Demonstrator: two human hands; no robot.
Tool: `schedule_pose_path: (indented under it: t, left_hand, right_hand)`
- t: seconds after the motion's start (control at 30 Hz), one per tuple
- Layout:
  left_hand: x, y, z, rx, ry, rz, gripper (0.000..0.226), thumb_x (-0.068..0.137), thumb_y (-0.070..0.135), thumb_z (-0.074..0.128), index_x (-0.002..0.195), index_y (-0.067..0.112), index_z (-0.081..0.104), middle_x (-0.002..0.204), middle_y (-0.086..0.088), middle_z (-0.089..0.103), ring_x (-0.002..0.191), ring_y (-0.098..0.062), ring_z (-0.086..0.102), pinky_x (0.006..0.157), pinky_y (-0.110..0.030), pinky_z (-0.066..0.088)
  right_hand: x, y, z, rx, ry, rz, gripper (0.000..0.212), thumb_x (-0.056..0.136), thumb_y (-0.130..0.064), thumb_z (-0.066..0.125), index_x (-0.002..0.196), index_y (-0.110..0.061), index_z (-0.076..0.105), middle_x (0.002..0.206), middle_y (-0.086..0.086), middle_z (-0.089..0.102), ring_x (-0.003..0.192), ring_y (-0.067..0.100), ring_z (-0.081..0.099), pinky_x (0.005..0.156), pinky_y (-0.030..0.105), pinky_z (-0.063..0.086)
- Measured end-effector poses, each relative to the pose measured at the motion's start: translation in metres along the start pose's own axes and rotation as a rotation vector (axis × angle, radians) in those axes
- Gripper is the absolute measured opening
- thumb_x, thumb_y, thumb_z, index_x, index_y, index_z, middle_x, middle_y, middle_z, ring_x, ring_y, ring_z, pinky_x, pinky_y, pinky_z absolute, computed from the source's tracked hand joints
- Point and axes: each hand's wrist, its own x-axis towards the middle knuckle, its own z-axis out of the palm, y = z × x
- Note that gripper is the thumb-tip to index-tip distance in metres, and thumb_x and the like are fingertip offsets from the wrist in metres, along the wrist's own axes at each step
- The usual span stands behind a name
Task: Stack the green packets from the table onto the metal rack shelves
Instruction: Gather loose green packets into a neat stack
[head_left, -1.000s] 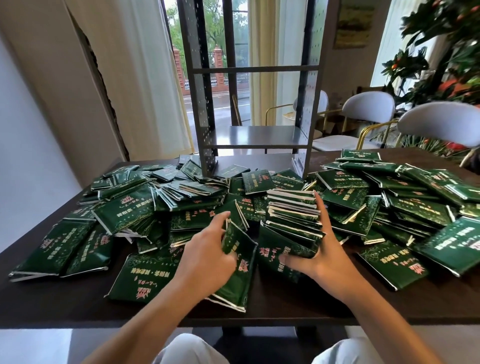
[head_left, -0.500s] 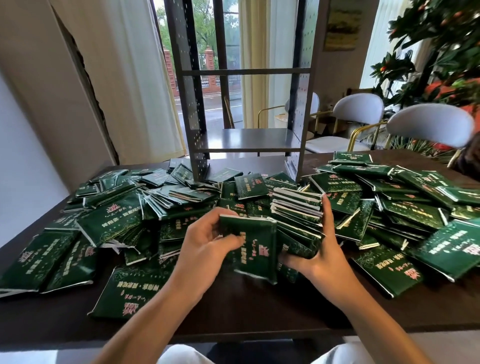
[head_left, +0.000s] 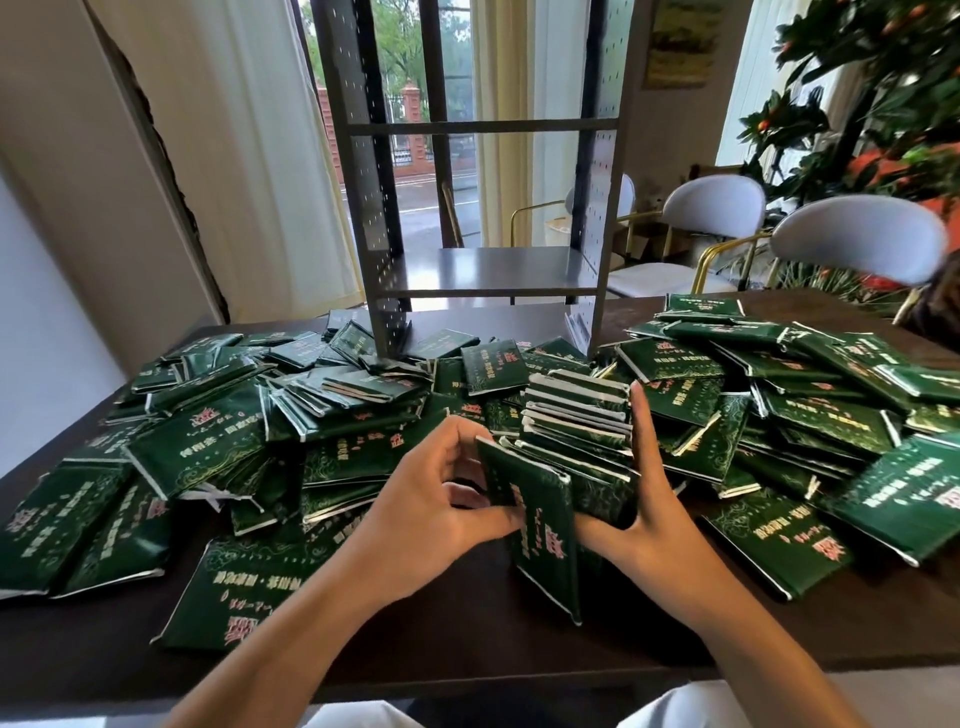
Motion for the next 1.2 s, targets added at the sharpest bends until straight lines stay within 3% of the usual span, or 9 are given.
schedule_pose_path:
  t: [0.1,0.2,0.47,0.63,0.73,0.87,0.97,1.07,1.2]
  left_hand:
    - [0.003,-0.001,-0.002,0.013,-0.07,-0.031,0.054,0.071,-0.002,0.087,0.107,0.02,0.053,0.097,-0.002,0.073,0.088,-0.021,0.07,0.083,-0.036,0.057]
    - [0.007,-0.001,-0.004,0.056,-0.127,-0.027,0.061,0.072,0.004,0.088,0.117,0.022,0.051,0.101,-0.008,0.073,0.086,-0.023,0.072,0.089,-0.039,0.058]
    - [0.014,0.0,-0.009,0.114,-0.12,-0.041,0.063,0.068,0.014,0.092,0.118,0.032,0.056,0.103,-0.003,0.074,0.088,-0.021,0.074,0.093,-0.04,0.057]
    - [0.016,0.006,-0.005,0.174,-0.075,0.011,0.049,0.067,0.015,0.093,0.104,0.026,0.062,0.096,0.008,0.074,0.089,-0.012,0.073,0.09,-0.031,0.057]
    - [0.016,0.007,-0.003,0.144,-0.06,0.018,0.057,0.066,0.013,0.093,0.11,0.027,0.059,0.104,0.006,0.071,0.094,-0.009,0.072,0.089,-0.031,0.058]
    - [0.027,0.003,-0.007,0.149,-0.254,-0.066,0.128,0.058,0.033,0.095,0.153,0.047,0.01,0.158,0.022,0.026,0.132,0.022,0.032,0.109,-0.015,0.034]
    - [0.04,0.007,-0.011,0.075,-0.419,-0.16,0.152,0.054,0.031,0.098,0.147,0.06,-0.02,0.164,0.025,-0.004,0.146,0.009,0.011,0.121,-0.029,0.019]
    - [0.048,0.01,-0.01,0.026,-0.474,-0.173,0.146,0.053,0.03,0.093,0.147,0.061,-0.014,0.166,0.02,-0.001,0.153,-0.006,0.008,0.125,-0.049,0.014]
    - [0.052,0.006,-0.011,-0.03,-0.504,-0.208,0.141,0.055,0.025,0.094,0.152,0.058,-0.003,0.164,0.011,0.024,0.15,-0.012,0.026,0.122,-0.049,0.026]
  right_hand:
    - [-0.001,0.0,-0.001,-0.044,0.008,-0.018,0.12,0.069,-0.052,0.085,0.15,-0.064,-0.003,0.156,-0.036,0.025,0.141,-0.011,0.031,0.111,0.021,0.033]
    - [0.001,-0.002,-0.002,-0.051,0.01,-0.02,0.119,0.063,-0.055,0.083,0.147,-0.067,0.0,0.161,-0.027,0.02,0.146,-0.006,0.028,0.117,0.031,0.03]
    - [-0.002,-0.004,-0.006,-0.039,-0.075,-0.004,0.142,0.044,-0.084,0.078,0.149,-0.057,-0.013,0.133,-0.066,0.01,0.128,-0.035,0.015,0.09,-0.009,0.028]
    - [0.001,0.004,-0.003,-0.106,-0.104,0.032,0.143,0.052,-0.064,0.091,0.146,-0.065,-0.017,0.16,-0.028,0.026,0.145,-0.008,0.028,0.118,0.028,0.029]
    - [0.002,0.006,-0.004,-0.121,-0.036,0.063,0.14,0.056,-0.044,0.095,0.158,-0.047,-0.001,0.146,-0.024,0.05,0.132,-0.009,0.046,0.114,0.026,0.041]
    - [0.001,0.009,-0.005,-0.128,-0.038,0.057,0.129,0.062,-0.032,0.096,0.16,-0.033,0.013,0.14,-0.021,0.056,0.126,-0.008,0.053,0.107,0.022,0.046]
    - [0.002,0.008,-0.004,-0.129,-0.069,0.04,0.131,0.062,-0.035,0.096,0.159,-0.043,0.008,0.146,-0.021,0.049,0.132,-0.006,0.047,0.11,0.025,0.044]
    - [0.003,0.008,-0.005,-0.109,-0.074,0.025,0.133,0.062,-0.036,0.096,0.156,-0.051,0.003,0.153,-0.018,0.04,0.139,-0.001,0.041,0.116,0.035,0.039]
    - [0.003,0.009,-0.006,-0.084,-0.087,0.026,0.137,0.063,-0.033,0.096,0.151,-0.06,-0.005,0.158,-0.022,0.032,0.144,-0.001,0.035,0.117,0.031,0.036]
